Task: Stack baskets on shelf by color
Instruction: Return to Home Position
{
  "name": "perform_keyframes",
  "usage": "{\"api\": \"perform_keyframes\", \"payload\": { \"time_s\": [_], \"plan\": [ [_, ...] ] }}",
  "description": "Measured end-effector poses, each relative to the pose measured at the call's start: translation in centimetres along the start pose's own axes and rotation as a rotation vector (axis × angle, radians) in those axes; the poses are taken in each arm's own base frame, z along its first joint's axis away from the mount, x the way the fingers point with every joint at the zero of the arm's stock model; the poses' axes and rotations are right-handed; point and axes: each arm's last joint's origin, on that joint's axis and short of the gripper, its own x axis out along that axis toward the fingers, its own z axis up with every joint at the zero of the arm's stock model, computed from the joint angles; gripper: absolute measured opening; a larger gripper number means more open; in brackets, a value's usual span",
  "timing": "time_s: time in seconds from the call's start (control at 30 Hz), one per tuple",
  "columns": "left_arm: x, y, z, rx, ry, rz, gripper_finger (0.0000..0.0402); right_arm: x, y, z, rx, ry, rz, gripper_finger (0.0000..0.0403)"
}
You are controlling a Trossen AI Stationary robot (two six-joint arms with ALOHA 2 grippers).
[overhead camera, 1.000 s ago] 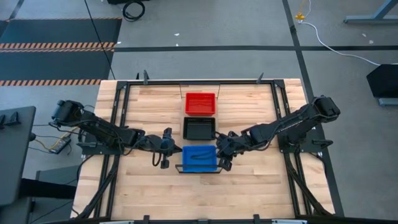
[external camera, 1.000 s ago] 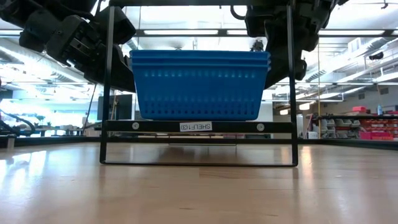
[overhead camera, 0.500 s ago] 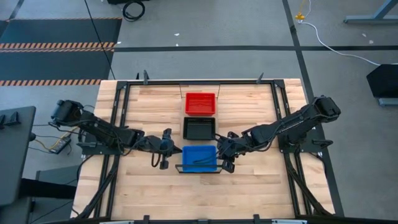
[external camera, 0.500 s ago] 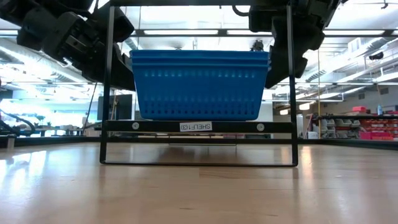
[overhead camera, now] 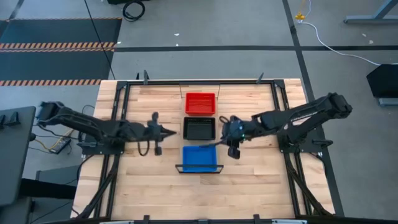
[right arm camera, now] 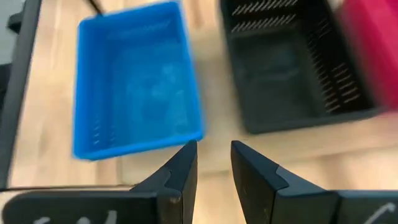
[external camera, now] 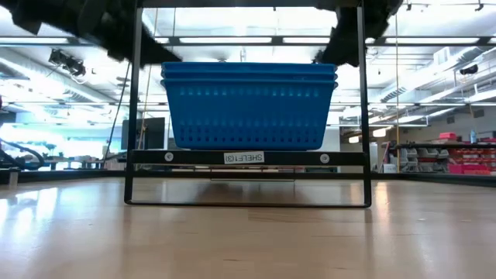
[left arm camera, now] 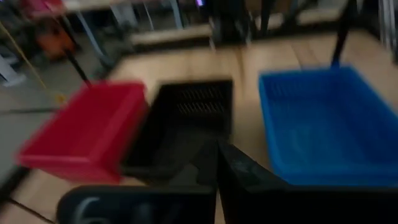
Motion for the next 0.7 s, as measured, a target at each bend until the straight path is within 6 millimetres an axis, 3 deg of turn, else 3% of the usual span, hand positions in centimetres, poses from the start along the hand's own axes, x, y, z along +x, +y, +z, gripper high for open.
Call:
{"api": "perform_keyframes", "payload": {
  "time_s": [0.27, 0.4, 0.53, 0.7],
  "plan": [
    [-2.2, 3.3, 2.8, -0.001, -0.242, 0.067, 0.0007, -2.8, -2.5, 1.4, -0.064, -0.148, -0.095, 0.0104],
    [-2.8, 4.9, 3.3, -0.009, -0.293, 0.128, 0.0005, -4.4, -3.5, 1.8, -0.116, -0.217, -0.179, 0.01],
    [-3.6, 5.6, 3.1, -0.019, -0.289, 0.058, 0.0006, -6.2, -3.9, 2.2, -0.16, -0.307, -0.174, 0.0086],
    [-5.7, 5.8, 2.1, -0.041, -0.21, 0.013, 0.0005, -7.3, -4.5, -0.1, -0.174, -0.35, -0.134, 0.0055]
  ]
}}
